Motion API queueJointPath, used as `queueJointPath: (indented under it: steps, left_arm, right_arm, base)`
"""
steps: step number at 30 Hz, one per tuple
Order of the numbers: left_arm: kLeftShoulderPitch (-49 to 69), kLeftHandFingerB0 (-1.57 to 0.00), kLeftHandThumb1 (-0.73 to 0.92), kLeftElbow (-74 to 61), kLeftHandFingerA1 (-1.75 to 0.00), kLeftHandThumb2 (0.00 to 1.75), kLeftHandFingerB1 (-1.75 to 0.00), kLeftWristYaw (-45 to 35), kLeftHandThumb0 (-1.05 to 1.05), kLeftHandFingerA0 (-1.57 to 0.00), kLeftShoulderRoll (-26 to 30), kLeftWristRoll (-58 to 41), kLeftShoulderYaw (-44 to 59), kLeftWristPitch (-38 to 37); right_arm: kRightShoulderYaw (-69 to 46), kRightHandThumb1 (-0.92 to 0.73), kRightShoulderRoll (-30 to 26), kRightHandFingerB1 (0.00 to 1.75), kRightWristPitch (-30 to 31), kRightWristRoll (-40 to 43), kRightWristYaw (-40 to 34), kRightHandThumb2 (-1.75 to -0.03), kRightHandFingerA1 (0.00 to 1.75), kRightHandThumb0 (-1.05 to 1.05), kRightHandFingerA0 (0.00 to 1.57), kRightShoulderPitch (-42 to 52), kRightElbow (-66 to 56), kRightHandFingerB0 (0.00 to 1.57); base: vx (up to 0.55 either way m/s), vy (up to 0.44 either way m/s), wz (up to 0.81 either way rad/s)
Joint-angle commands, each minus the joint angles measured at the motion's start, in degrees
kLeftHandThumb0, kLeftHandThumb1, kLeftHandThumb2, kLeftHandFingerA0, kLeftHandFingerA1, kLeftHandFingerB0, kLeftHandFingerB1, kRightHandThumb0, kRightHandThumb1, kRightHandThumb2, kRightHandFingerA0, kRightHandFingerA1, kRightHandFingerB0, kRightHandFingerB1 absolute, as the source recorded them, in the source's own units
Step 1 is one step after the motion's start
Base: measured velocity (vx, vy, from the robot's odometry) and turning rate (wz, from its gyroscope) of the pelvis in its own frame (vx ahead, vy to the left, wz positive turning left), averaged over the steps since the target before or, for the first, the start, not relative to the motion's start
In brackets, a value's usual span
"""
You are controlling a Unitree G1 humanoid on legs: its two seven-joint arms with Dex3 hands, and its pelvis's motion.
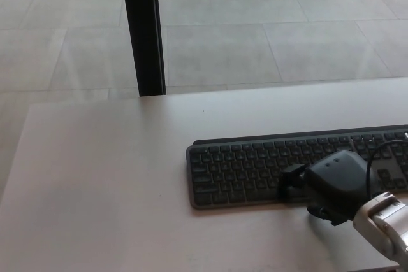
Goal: The robot uses its right fingers to click on the space key of the black keyboard placed on the center of the white desk.
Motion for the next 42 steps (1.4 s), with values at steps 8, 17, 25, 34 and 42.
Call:
queueJointPath:
  steps: [8, 17, 25, 34, 42]
  left_arm:
    - [-0.88, -0.75, 0.57, -0.07, -0.78, 0.56, -0.58, 0.19, -0.45, -0.84, 1.03, -0.78, 0.07, -1.46]
    - [-0.94, -0.72, 0.57, 0.32, -0.76, 0.57, -0.58, 0.25, -0.47, -0.82, 1.34, 0.05, -0.66, -1.96]
    - [-0.93, -0.73, 0.58, 0.42, -0.79, 0.57, -0.58, 0.74, -0.48, -0.84, 1.27, 0.16, -0.83, -2.04]
    - [-1.43, -0.73, 0.58, 0.25, -0.77, 0.57, -0.59, 0.57, -0.46, -0.85, 1.18, -1.02, -0.04, -1.67]
    - [-1.42, -0.72, 0.58, 0.23, -0.79, 0.57, -0.59, 0.06, -0.46, -0.86, 1.24, -0.69, -0.16, -1.78]
  right_arm:
    - [2.33, -0.66, 0.23, 0.53, -0.71, -0.54, 2.65, -0.65, 1.60, -0.28, 0.85, 2.48, 1.72, 0.67]
    - [3.53, -0.62, -0.87, 0.56, 0.16, -1.84, 1.61, -0.63, 1.60, -0.29, 0.83, 3.12, 1.77, 0.77]
    - [3.40, -0.62, -2.56, 0.52, -0.19, -1.06, 2.27, -0.63, 1.57, -0.32, 0.83, 4.22, -0.21, 0.68]
    - [3.64, -0.64, -2.17, 0.51, 3.44, -1.74, 3.15, -0.65, 1.54, -0.33, 0.79, 6.51, -1.59, 0.67]
    - [4.78, -0.63, -1.62, 0.53, 5.34, -2.70, 0.79, -0.66, 1.53, -0.32, 0.85, 7.15, -0.23, 0.70]
  base:
    - [0.00, 0.000, 0.00]
    - [0.00, 0.000, 0.00]
    - [0.00, 0.000, 0.00]
    - [0.00, 0.000, 0.00]
    - [0.00, 0.000, 0.00]
